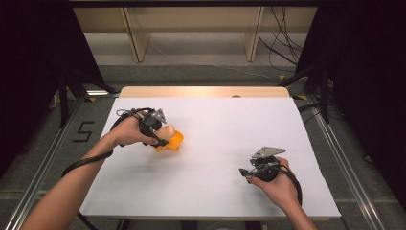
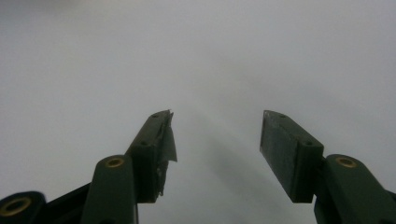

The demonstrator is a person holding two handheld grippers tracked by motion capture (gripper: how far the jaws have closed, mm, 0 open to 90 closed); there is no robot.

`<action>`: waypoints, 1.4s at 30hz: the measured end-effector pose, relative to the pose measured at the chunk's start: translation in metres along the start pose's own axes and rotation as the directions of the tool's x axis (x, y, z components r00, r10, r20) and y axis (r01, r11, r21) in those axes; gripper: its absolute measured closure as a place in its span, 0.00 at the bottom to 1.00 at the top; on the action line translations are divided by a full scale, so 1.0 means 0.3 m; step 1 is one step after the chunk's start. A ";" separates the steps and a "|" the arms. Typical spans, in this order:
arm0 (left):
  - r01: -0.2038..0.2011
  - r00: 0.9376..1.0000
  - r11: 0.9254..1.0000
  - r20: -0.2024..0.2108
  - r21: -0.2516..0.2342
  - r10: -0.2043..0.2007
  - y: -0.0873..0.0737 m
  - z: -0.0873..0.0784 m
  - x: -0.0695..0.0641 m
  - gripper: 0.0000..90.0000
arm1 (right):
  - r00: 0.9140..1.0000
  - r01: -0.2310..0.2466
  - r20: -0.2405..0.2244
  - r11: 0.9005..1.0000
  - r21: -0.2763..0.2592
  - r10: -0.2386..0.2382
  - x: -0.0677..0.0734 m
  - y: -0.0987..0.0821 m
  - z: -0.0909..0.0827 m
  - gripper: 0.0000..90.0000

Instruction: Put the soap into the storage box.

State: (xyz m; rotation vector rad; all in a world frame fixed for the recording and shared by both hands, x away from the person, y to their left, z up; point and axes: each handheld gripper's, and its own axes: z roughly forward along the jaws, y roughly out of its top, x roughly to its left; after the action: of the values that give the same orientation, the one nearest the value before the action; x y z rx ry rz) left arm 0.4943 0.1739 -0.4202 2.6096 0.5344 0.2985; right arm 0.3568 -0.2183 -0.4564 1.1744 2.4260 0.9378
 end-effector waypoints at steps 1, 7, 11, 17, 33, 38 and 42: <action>-0.001 1.000 1.000 -0.002 0.001 0.001 0.001 0.002 0.000 0.36 | 1.000 0.000 0.000 1.000 -0.001 0.000 -0.001 0.000 0.000 0.49; 0.004 1.000 1.000 -0.002 0.010 -0.004 0.005 0.005 -0.003 0.35 | 1.000 -0.006 0.001 1.000 -0.010 0.006 0.000 0.000 -0.002 0.49; -0.001 1.000 1.000 -0.006 0.017 0.001 0.007 0.007 -0.001 0.35 | 1.000 -0.001 -0.001 1.000 -0.006 0.001 -0.003 -0.001 0.000 0.49; 0.018 1.000 1.000 -0.004 -0.013 -0.018 0.025 -0.026 0.004 0.32 | 1.000 0.009 0.004 1.000 0.000 -0.009 0.000 0.001 0.000 0.49; 0.038 0.998 0.989 -0.046 -0.145 -0.046 -0.010 -0.118 -0.059 0.26 | 1.000 0.002 0.009 1.000 -0.016 -0.002 -0.001 0.000 -0.001 0.49; 0.065 0.996 0.982 -0.055 -0.178 -0.076 -0.050 -0.146 -0.085 0.26 | 1.000 0.003 0.007 1.000 -0.006 -0.003 0.002 0.002 -0.002 0.49; 0.091 0.993 0.975 -0.057 -0.202 -0.104 -0.092 -0.164 -0.109 0.26 | 1.000 0.001 0.008 1.000 -0.006 -0.001 0.002 0.001 -0.001 0.49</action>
State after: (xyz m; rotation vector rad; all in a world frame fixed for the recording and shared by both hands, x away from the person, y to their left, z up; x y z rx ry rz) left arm 0.4414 0.2021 -0.3941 2.3786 0.6200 0.3879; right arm 0.3564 -0.2177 -0.4557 1.1728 2.4157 0.9375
